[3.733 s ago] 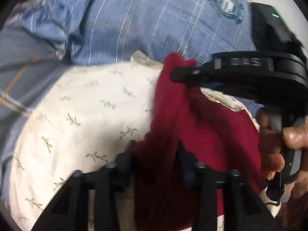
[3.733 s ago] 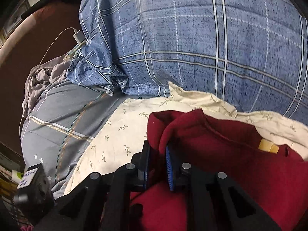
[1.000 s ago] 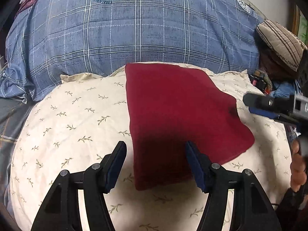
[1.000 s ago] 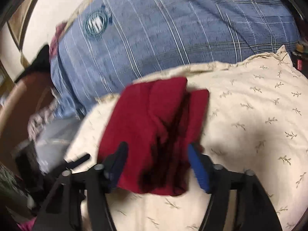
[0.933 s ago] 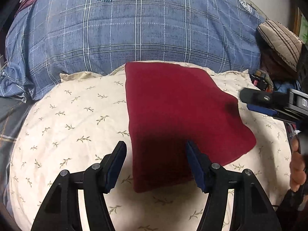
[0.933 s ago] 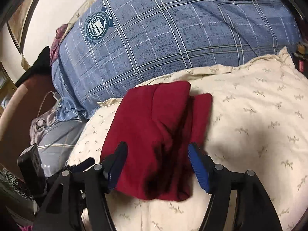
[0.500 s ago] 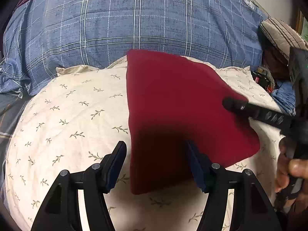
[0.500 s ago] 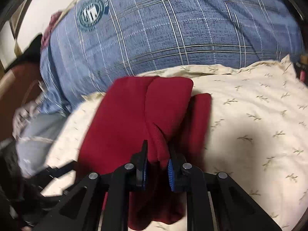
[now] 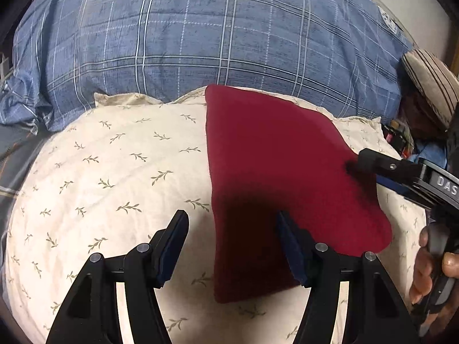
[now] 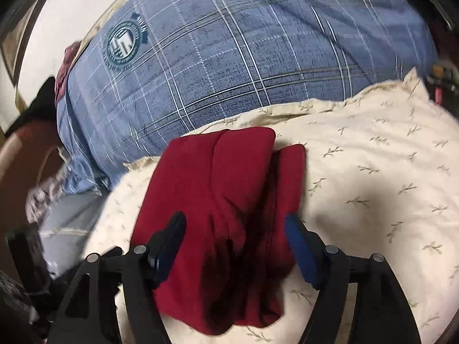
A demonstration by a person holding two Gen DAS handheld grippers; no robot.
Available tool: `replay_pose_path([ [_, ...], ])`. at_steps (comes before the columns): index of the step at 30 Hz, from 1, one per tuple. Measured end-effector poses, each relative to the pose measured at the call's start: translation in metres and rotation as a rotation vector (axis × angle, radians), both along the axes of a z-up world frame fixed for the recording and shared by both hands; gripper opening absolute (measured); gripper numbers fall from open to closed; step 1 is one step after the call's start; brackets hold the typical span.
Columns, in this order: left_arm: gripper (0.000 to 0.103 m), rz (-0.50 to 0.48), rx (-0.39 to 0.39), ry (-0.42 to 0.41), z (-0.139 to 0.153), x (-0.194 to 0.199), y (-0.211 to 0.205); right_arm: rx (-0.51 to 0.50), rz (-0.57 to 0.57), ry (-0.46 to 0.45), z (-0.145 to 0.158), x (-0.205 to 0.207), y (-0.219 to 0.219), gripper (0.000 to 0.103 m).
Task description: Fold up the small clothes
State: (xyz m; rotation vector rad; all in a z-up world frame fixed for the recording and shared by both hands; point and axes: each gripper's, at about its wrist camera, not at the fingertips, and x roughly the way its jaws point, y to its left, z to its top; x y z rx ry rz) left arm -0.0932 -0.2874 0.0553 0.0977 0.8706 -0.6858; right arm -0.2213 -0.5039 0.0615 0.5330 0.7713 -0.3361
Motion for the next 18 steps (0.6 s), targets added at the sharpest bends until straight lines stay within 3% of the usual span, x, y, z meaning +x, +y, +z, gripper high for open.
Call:
replay_pose_path([
  [1, 0.063, 0.004, -0.001, 0.0, 0.0, 0.001, -0.001, -0.005, 0.003, 0.006, -0.002, 0.004, -0.002, 0.069],
  [4, 0.063, 0.001, 0.006, 0.001, -0.001, 0.004, -0.004, 0.006, 0.056, 0.064, -0.018, 0.022, -0.005, 0.016],
  [5, 0.063, 0.0, 0.008, 0.001, -0.001, 0.004, -0.004, -0.01, 0.049, 0.057, -0.017, 0.019, -0.004, 0.015],
  [8, 0.063, -0.004, 0.003, -0.006, 0.0, 0.006, -0.001, -0.117, 0.057, 0.061, -0.011, 0.006, 0.008, 0.015],
  [12, 0.063, 0.017, -0.051, 0.02, 0.0, 0.018, 0.002, -0.089, 0.045, 0.079, -0.027, 0.001, 0.001, 0.014],
  [15, 0.063, 0.014, -0.118, 0.068, -0.002, 0.031, 0.003, -0.071, 0.052, 0.051, -0.019, -0.001, 0.001, 0.02],
  [16, 0.064, 0.009, -0.133, 0.083, -0.004, 0.035, 0.002, -0.066, 0.043, 0.034, -0.016, -0.003, -0.001, 0.028],
  [17, 0.066, 0.003, -0.147, 0.098, -0.006, 0.038, 0.002, -0.06, 0.023, 0.02, -0.014, -0.006, -0.003, 0.051],
  [18, 0.069, -0.003, -0.164, 0.116, -0.009, 0.044, 0.002, -0.057, 0.003, 0.013, -0.014, -0.006, -0.006, 0.065],
])
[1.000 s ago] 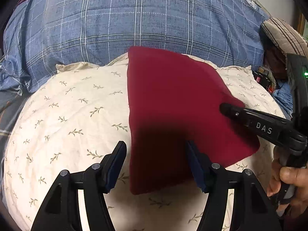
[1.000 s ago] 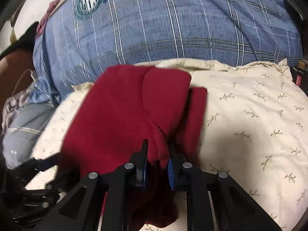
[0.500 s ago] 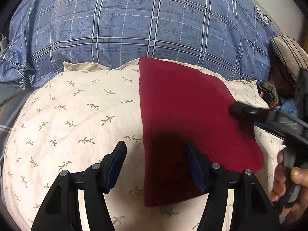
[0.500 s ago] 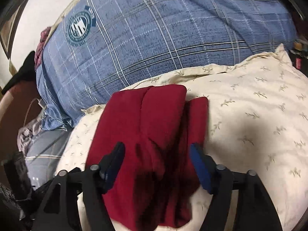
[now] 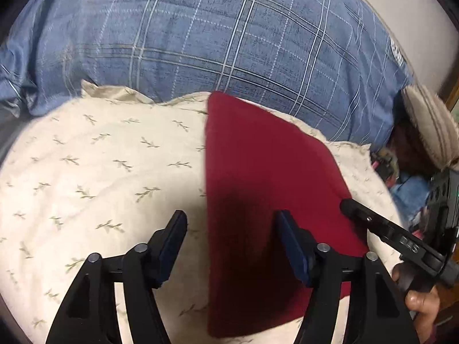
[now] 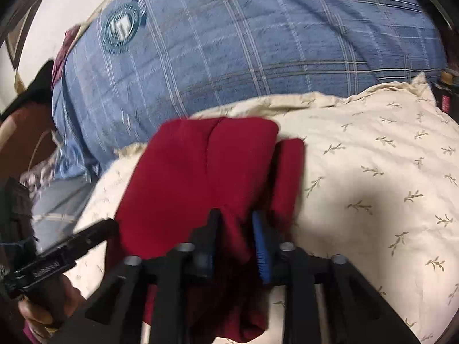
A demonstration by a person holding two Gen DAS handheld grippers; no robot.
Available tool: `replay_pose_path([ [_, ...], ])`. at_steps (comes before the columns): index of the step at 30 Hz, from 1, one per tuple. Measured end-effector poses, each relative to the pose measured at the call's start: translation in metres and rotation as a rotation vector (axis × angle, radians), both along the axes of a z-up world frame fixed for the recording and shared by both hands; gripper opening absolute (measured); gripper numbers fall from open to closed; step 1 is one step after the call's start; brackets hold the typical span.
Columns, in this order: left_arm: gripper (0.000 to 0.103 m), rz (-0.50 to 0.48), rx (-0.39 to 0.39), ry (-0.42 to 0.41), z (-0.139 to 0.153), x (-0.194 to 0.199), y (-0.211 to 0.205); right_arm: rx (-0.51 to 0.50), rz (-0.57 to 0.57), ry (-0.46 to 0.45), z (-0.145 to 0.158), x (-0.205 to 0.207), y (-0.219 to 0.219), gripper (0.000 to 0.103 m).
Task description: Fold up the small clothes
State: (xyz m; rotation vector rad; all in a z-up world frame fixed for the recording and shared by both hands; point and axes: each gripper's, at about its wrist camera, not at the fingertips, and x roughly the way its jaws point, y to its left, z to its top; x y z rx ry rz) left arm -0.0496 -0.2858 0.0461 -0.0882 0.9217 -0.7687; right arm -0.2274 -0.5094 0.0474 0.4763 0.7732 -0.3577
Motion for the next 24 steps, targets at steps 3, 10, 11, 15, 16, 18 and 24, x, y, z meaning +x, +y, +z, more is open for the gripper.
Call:
replay_pose_path([
  [3, 0.072, -0.016, -0.042, 0.062, -0.011, 0.015, -0.003, 0.084, -0.036, -0.062, -0.009, -0.003, -0.018, 0.086],
  [10, 0.083, -0.065, -0.048, 0.12, -0.035, 0.04, -0.022, 0.207, -0.007, -0.088, -0.04, 0.019, -0.042, 0.088],
  [11, 0.083, -0.071, -0.047, 0.127, -0.037, 0.043, -0.027, 0.193, 0.032, -0.075, -0.04, 0.024, -0.038, 0.081],
  [15, 0.067, -0.109, -0.04, 0.109, -0.038, 0.049, -0.041, 0.135, 0.089, -0.04, -0.035, 0.033, -0.022, 0.056],
  [16, 0.064, -0.111, -0.034, 0.102, -0.036, 0.048, -0.042, 0.129, 0.091, -0.041, -0.031, 0.032, -0.021, 0.049],
  [18, 0.055, -0.114, -0.024, 0.09, -0.029, 0.043, -0.042, 0.146, 0.089, -0.056, -0.022, 0.029, -0.021, 0.041],
  [24, 0.054, -0.111, -0.047, 0.081, 0.001, 0.017, -0.007, 0.158, 0.135, -0.065, 0.005, 0.01, 0.017, 0.036],
])
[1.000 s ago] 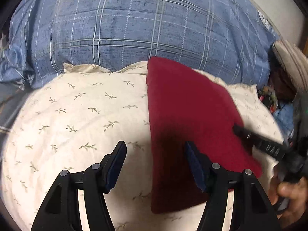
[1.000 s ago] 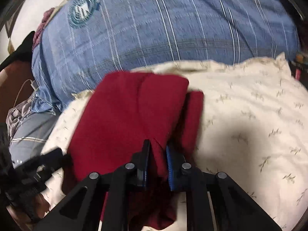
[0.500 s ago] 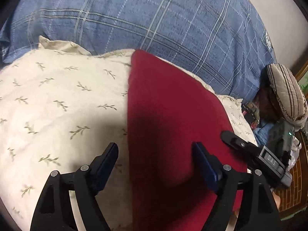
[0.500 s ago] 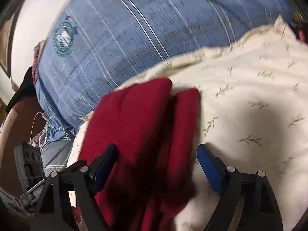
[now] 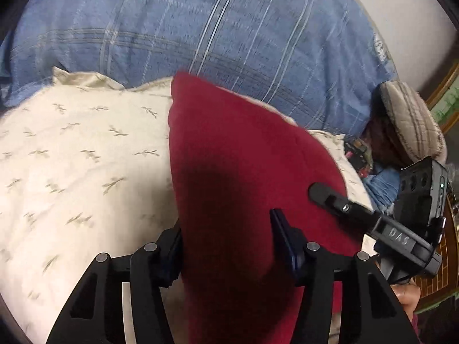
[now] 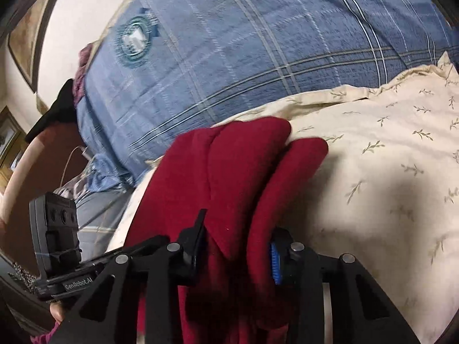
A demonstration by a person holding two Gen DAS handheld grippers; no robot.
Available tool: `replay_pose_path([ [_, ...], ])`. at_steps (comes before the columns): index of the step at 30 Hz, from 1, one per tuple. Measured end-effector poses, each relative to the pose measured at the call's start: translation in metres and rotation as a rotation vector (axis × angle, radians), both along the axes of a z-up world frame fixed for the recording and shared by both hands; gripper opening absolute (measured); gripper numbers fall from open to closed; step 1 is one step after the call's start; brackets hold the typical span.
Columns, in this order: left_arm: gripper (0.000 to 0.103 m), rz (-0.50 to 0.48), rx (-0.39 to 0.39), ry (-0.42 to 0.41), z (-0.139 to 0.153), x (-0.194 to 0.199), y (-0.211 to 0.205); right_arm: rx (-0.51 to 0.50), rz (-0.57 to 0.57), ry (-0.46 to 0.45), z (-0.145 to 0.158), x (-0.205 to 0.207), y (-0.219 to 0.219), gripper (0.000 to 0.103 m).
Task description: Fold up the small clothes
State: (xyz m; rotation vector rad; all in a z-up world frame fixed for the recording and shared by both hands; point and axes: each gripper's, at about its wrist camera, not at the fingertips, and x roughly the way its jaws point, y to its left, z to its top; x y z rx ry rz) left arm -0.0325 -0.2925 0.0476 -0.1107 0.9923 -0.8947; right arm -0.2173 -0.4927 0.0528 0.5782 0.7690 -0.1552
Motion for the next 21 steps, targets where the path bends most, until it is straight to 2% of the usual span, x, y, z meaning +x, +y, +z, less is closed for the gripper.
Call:
replay_pose_path([
  [3, 0.054, 0.012, 0.007, -0.011, 0.009, -0.021, 0.03, -0.004, 0.051, -0.006, 0.005, -0.014, 0.024, 0.036],
  [6, 0.054, 0.039, 0.04, 0.008, 0.002, -0.046, 0.058, 0.022, 0.096, 0.017, -0.002, -0.025, 0.044, 0.036],
  [9, 0.054, 0.068, 0.076, 0.024, -0.01, -0.068, 0.073, 0.017, 0.109, 0.088, -0.018, -0.034, 0.06, 0.042],
  [11, 0.055, 0.066, 0.127, -0.01, -0.019, -0.081, 0.073, -0.035, 0.094, 0.129, -0.018, -0.04, 0.067, 0.049],
  [16, 0.06, 0.131, 0.134, -0.065, -0.012, -0.09, 0.08, -0.167, 0.063, 0.091, 0.016, -0.064, 0.077, 0.05],
  [18, 0.068, 0.173, 0.159, -0.147, -0.004, -0.1, 0.085, -0.222, 0.082, 0.05, 0.033, -0.068, 0.087, 0.05],
  [21, 0.072, 0.207, 0.179, -0.236, 0.006, -0.115, 0.089, -0.286, 0.145, 0.004, 0.047, -0.062, 0.109, 0.05],
])
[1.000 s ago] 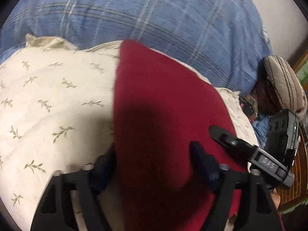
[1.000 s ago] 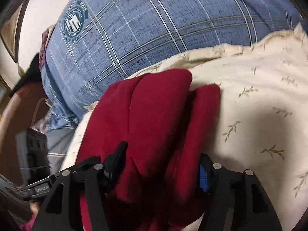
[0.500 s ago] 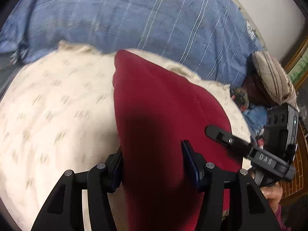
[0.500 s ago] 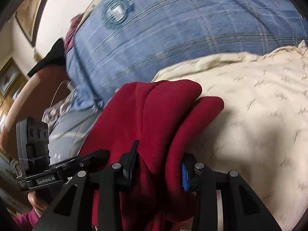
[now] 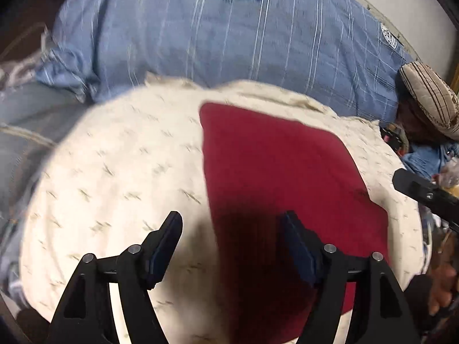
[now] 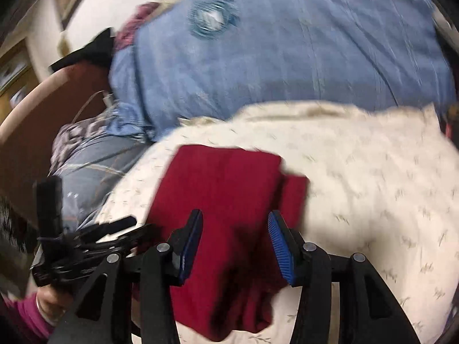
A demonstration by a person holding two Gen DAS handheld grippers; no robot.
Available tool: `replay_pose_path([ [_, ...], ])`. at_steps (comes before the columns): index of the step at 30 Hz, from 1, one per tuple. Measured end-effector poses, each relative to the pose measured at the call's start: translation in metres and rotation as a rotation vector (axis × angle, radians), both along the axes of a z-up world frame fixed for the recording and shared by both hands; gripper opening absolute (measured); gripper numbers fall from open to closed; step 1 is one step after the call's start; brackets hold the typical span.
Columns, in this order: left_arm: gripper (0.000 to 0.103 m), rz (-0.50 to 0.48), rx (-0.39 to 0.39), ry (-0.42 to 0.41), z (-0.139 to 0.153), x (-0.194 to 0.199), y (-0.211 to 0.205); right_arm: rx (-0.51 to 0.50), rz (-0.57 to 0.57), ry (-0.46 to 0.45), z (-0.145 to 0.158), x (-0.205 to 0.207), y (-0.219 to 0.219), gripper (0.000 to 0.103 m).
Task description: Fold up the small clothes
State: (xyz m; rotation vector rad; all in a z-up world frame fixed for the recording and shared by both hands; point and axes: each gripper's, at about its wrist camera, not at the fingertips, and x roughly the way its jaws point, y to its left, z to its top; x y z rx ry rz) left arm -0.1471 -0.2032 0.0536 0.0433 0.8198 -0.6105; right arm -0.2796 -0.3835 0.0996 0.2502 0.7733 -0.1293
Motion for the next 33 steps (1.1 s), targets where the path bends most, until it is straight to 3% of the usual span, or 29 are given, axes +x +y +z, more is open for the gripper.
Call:
replay_pose_path([
  [4, 0.072, 0.036, 0.01, -0.023, -0.001, -0.014, 0.006, -0.111, 0.028, 0.083, -0.025, 0.026, 0.019, 0.045],
  [8, 0.072, 0.073, 0.058, -0.082, 0.0, -0.031, 0.016, -0.134, -0.023, 0.199, -0.066, 0.035, 0.011, 0.045],
  [9, 0.072, 0.076, 0.065, -0.091, 0.001, -0.034, 0.016, -0.134, -0.033, 0.19, -0.071, 0.033, 0.009, 0.045],
  [16, 0.072, 0.075, 0.085, -0.136, 0.011, -0.056, 0.018, -0.118, -0.043, 0.138, -0.054, 0.014, 0.012, 0.048],
  [20, 0.08, 0.072, 0.031, -0.165, 0.021, -0.067, 0.023, -0.07, -0.071, 0.082, -0.041, -0.004, 0.012, 0.061],
  [22, 0.08, 0.073, 0.022, -0.176, 0.024, -0.071, 0.028, -0.056, -0.08, 0.062, -0.034, -0.011, 0.013, 0.063],
  [33, 0.08, 0.08, 0.012, -0.176, 0.035, -0.084, 0.042, -0.178, -0.095, 0.001, -0.014, -0.033, 0.034, 0.077],
])
